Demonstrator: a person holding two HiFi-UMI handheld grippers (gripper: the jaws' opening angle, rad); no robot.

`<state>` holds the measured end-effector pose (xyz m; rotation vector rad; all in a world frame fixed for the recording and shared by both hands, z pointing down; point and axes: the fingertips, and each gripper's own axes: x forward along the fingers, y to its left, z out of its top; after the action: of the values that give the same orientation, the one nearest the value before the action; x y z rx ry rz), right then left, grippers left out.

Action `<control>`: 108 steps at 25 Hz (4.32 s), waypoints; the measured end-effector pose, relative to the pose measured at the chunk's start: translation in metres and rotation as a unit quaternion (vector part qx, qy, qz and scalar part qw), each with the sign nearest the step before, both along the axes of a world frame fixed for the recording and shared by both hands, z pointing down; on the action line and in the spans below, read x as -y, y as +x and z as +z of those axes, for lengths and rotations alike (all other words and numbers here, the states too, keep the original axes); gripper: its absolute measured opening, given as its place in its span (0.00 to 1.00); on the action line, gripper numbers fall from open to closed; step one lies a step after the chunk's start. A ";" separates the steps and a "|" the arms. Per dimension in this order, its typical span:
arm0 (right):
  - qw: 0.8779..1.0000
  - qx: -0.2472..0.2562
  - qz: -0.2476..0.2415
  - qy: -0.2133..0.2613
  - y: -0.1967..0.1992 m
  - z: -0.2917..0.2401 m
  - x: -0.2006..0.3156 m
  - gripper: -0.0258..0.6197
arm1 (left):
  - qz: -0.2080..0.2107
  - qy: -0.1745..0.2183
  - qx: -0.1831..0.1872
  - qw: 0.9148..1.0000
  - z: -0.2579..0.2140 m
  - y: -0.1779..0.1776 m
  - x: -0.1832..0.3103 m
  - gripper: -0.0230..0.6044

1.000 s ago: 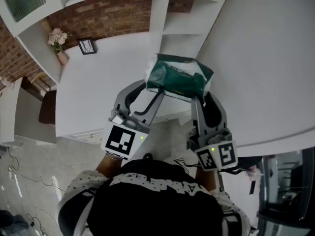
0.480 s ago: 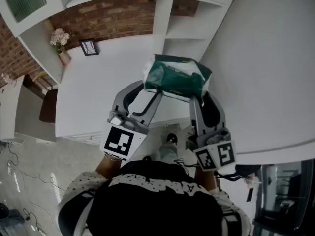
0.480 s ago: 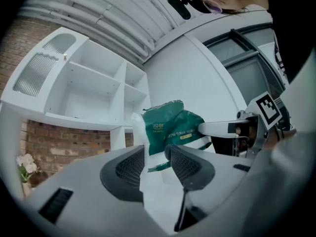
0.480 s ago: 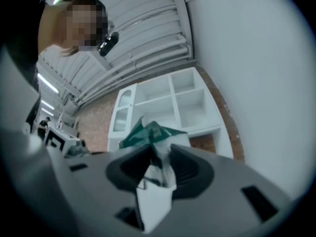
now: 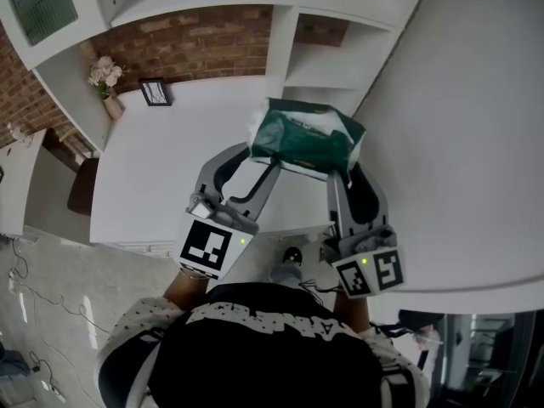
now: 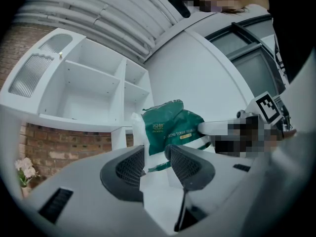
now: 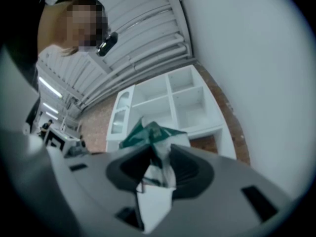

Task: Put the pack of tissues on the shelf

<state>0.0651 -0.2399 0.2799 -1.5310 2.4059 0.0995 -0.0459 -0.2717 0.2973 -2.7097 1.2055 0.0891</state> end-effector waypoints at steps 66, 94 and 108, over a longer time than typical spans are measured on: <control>0.990 0.015 -0.127 0.065 0.120 -0.056 0.184 0.26 | -0.118 0.078 0.042 0.989 -0.071 0.115 0.159 0.34; 0.986 -0.008 -0.109 0.130 0.136 -0.119 0.224 0.26 | -0.110 0.116 0.023 0.987 -0.129 0.130 0.197 0.34; 0.983 -0.020 -0.114 0.143 0.135 -0.145 0.274 0.26 | -0.122 0.136 0.040 0.982 -0.155 0.130 0.243 0.34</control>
<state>0.2005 -0.5136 0.1348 -1.1317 2.4506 0.4103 0.0843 -0.5151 0.1424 -2.2959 1.3788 0.1039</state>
